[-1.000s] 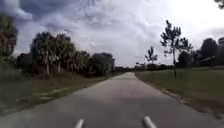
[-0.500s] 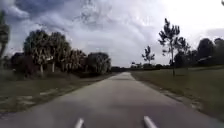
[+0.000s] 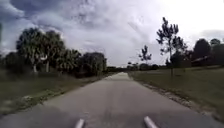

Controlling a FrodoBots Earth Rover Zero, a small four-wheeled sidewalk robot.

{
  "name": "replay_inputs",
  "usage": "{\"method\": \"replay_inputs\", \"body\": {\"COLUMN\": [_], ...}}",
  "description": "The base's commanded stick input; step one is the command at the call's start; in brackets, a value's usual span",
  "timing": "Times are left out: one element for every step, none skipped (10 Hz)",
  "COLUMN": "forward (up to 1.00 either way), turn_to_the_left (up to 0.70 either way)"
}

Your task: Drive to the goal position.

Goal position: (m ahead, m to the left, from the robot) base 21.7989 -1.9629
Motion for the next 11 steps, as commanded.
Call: {"method": "replay_inputs", "body": {"forward": [0.69, 0.69, 0.69, 0.69, 0.69, 0.69, 0.69, 0.69, 0.69, 0.69, 0.69], "turn_to_the_left": [0.03, 0.03, 0.03, 0.03, 0.03, 0.03, 0.04, 0.08, 0.13, 0.27, 0.12]}}
